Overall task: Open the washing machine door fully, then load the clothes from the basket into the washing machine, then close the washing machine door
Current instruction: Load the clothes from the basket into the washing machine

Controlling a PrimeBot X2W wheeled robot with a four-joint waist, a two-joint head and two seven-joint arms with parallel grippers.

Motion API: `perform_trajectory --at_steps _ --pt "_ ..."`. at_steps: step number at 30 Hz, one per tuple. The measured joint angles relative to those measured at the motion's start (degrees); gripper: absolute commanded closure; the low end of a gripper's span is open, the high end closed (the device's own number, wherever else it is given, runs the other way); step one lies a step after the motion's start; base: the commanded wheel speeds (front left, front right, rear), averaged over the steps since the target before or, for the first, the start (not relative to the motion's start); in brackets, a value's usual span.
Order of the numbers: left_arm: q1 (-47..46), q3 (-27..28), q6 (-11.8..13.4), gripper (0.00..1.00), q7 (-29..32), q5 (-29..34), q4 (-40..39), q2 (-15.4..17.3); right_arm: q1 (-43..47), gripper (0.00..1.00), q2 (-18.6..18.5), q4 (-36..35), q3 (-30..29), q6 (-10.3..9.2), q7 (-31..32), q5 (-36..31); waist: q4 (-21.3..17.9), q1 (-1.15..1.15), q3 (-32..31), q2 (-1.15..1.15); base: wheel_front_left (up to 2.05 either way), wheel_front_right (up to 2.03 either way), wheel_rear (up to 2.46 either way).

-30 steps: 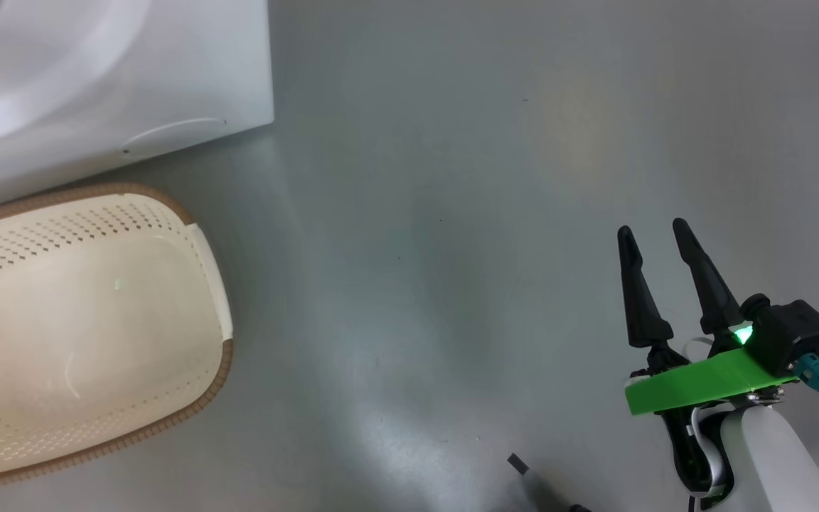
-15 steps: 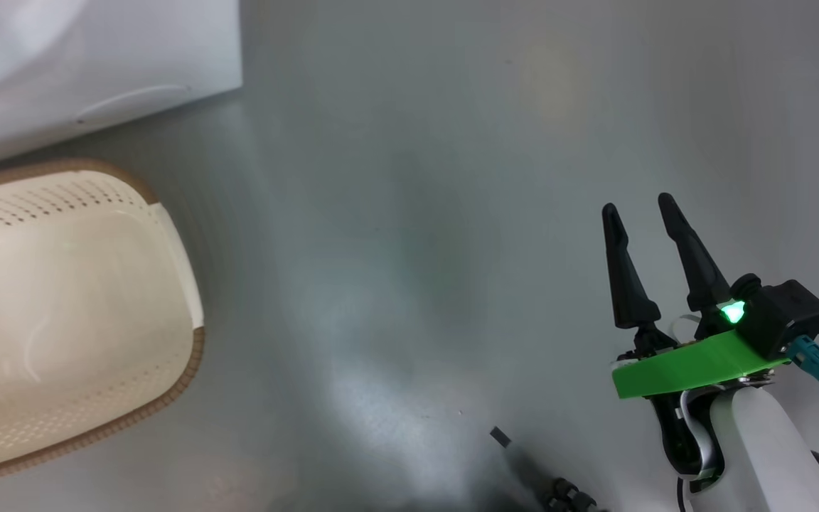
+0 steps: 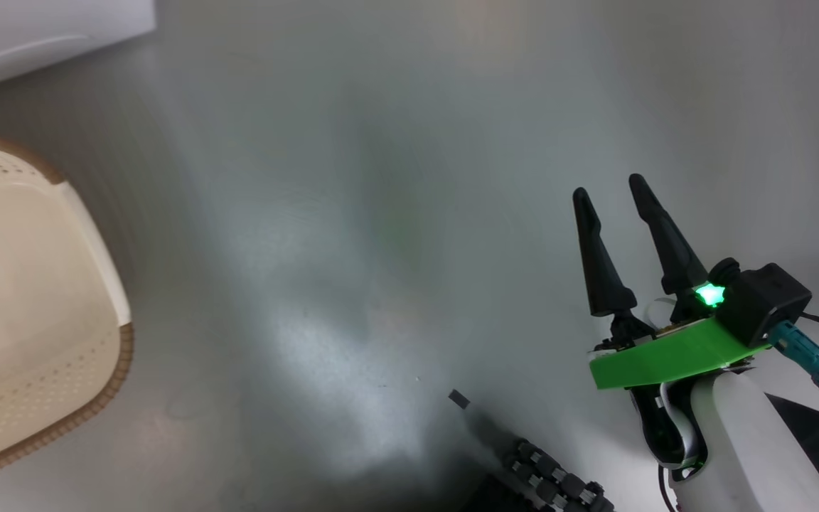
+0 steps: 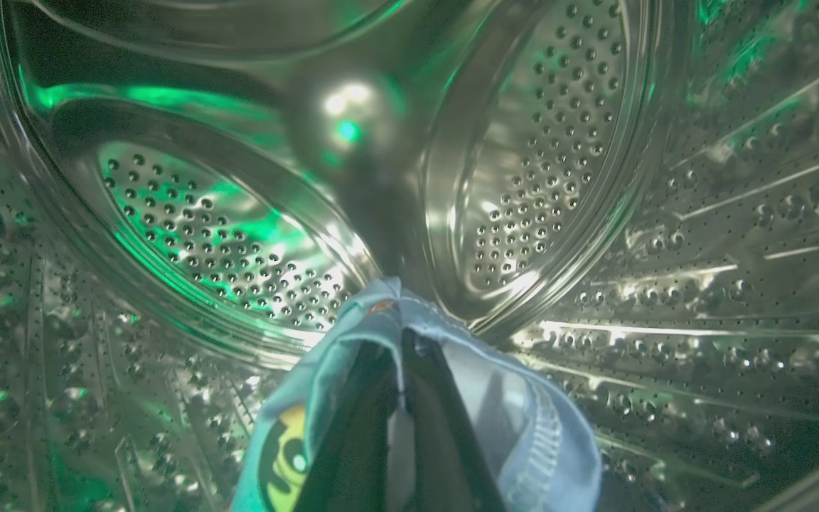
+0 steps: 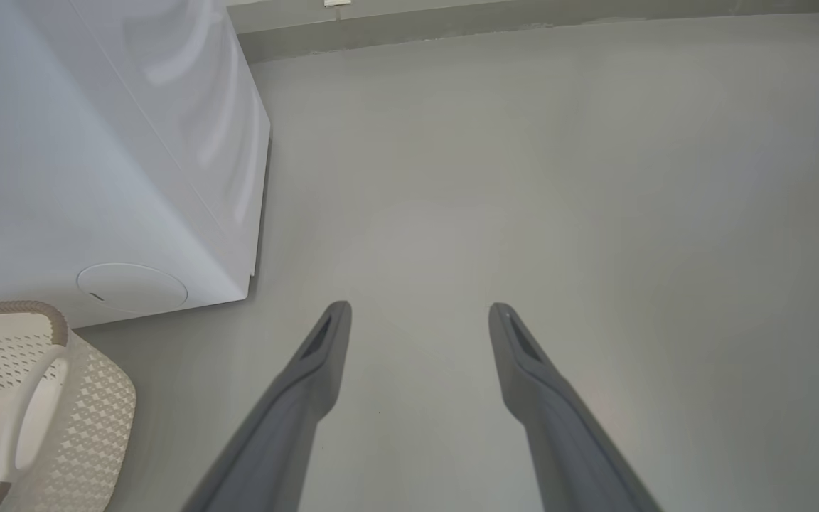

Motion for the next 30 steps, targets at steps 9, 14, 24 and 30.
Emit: perform_trajectory --at_steps 9,14,24,30 --pt "-6.9 -1.9 0.4 1.0 -5.8 3.8 7.6 3.0 -0.8 0.0 0.1 0.2 2.2 0.0 0.0 0.5 -3.2 0.0 3.0 0.0 0.0 0.0 0.0" --pt "-7.1 -2.4 0.4 0.67 -6.2 3.7 11.9 2.4 -0.8 0.0 0.1 0.3 2.1 0.0 0.0 0.5 -3.5 0.0 3.5 0.0 0.0 0.0 0.0" --pt "-8.4 -4.0 0.3 0.0 -8.1 2.7 16.1 -1.9 -0.9 0.0 0.1 0.2 0.1 0.0 0.0 -0.3 -0.9 0.0 2.3 0.0 0.0 0.0 0.0" --pt "-7.8 -4.6 0.3 0.0 -9.9 1.5 17.7 -4.7 -0.9 0.0 0.1 0.2 -2.0 0.0 0.0 -1.1 1.7 0.0 0.8 0.0 0.0 0.0 0.0"
